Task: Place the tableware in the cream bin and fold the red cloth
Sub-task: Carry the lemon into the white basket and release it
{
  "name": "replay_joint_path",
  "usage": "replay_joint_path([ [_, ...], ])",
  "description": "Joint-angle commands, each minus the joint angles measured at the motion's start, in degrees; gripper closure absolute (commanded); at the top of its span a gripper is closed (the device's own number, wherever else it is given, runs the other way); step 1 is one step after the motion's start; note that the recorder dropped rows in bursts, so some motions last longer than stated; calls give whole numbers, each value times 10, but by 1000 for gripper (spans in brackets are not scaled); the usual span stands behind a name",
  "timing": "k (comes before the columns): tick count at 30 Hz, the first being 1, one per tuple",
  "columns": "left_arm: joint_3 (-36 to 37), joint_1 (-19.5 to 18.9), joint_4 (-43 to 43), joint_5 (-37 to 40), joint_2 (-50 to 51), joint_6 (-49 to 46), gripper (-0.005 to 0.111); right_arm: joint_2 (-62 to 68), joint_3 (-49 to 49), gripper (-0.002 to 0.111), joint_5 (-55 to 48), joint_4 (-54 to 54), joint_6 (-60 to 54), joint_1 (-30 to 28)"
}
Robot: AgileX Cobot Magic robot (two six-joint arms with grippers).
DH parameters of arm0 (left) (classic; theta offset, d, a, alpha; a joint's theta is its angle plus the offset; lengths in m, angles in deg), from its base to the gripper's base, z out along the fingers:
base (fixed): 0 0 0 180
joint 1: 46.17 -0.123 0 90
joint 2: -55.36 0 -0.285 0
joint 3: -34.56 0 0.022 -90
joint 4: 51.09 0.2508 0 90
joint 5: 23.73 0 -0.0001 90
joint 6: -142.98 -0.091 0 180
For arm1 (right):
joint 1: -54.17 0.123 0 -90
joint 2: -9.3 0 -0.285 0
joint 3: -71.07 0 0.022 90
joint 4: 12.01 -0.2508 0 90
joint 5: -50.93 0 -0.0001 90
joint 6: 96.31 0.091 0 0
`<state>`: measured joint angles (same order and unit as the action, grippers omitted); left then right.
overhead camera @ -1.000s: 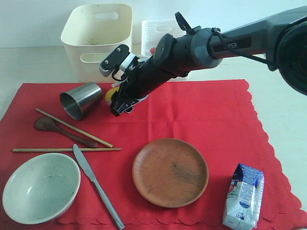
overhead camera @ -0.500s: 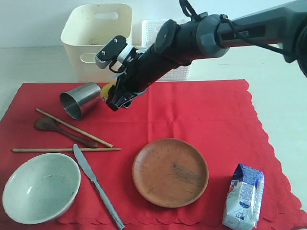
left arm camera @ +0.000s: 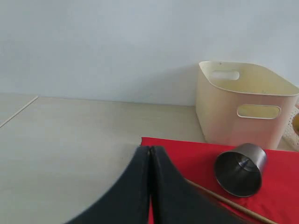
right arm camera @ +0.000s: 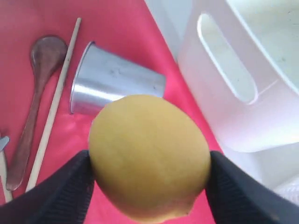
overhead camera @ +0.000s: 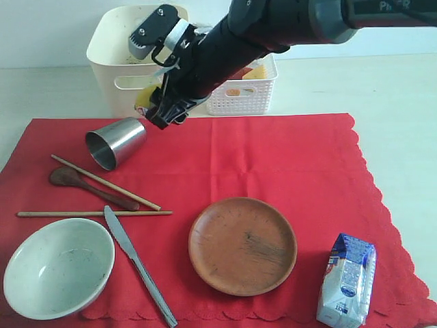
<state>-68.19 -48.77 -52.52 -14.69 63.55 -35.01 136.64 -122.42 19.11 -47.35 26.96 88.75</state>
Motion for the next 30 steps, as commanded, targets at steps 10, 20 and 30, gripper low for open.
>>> replay_joint_path([
  [10,0,-1,-1,-3,-4,-2,106,-34,0,108,85,2,22,-86],
  [20,0,-1,-1,-3,-4,-2,106,-28,0,108,175,-7,30,-128],
  [30,0,-1,-1,-3,-4,-2,106,27,0,108,274,-7,45,-137],
])
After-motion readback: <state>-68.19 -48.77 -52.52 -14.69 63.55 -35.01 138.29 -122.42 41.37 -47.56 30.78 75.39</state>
